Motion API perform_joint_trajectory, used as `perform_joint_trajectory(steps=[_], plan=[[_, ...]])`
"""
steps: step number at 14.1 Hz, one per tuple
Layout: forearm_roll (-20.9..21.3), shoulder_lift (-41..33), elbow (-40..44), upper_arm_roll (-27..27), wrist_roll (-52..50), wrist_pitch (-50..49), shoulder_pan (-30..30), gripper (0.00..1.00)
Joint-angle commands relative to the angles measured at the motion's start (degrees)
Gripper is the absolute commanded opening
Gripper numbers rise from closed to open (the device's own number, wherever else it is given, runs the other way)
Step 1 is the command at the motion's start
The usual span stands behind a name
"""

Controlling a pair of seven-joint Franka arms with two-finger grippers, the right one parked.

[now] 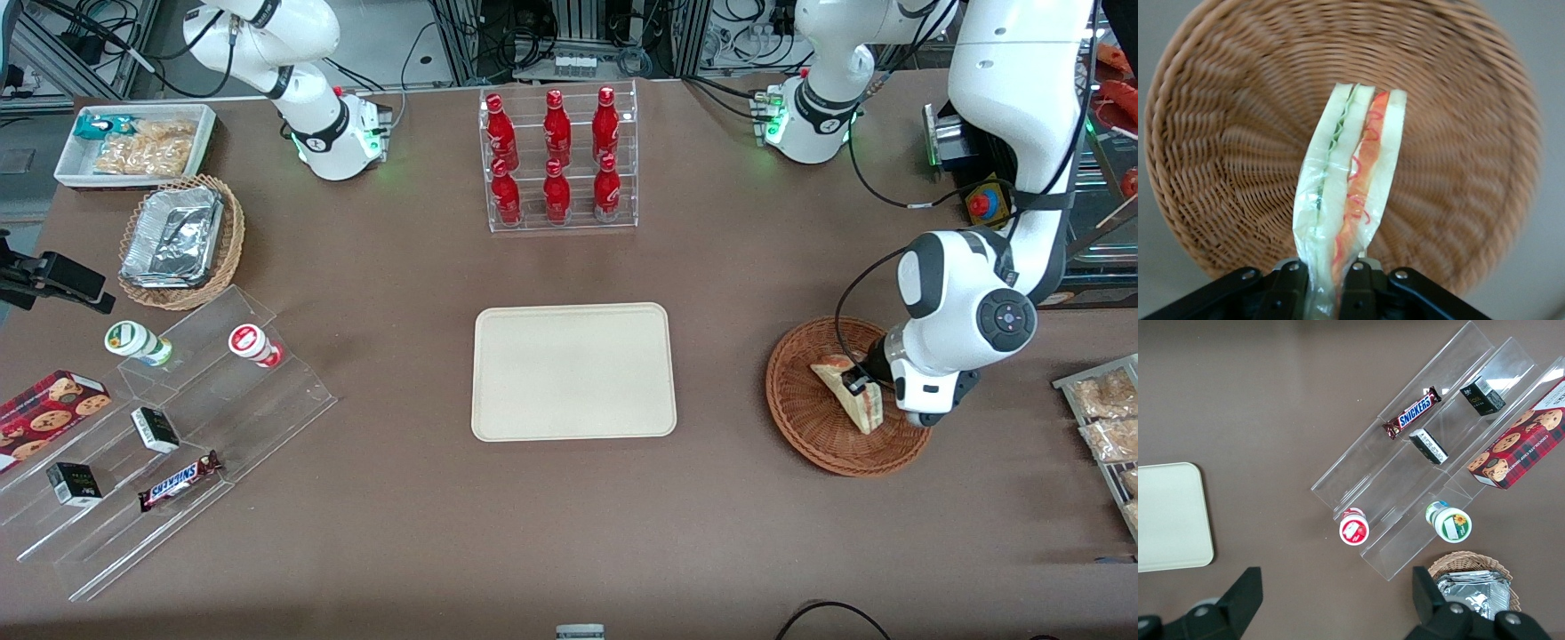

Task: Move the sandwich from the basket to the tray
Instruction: 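Close the left gripper on the sandwich and lift it, then carry the sandwich with the left gripper over the cream tray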

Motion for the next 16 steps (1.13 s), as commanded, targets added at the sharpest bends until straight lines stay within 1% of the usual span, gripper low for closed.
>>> perform_joint_trajectory(steps=[1,2,4,5,8,11,14,16], plan=[[-0.78,0.31,8.96,-0.96,12.72,-11.54,-2.38,0.09],[-0.79,1.27,11.07,-1.84,13.36,-12.80,-3.79,0.10],[-0.88,3.03,13.37,-3.50,11.09,-12.81,-8.17,0.06],[-0.79,4.52,14.77,-3.78,8.55,-12.63,-10.55,0.05],[-0.09,11.45,23.29,-3.69,-0.67,-13.07,-18.89,0.03],[-0.35,16.55,28.74,-3.78,-8.06,-12.98,-26.01,0.03],[-0.35,22.09,35.33,-3.78,-15.97,-13.07,-31.91,0.03],[-0.26,25.34,39.11,-3.69,-20.28,-13.07,-34.55,0.03]])
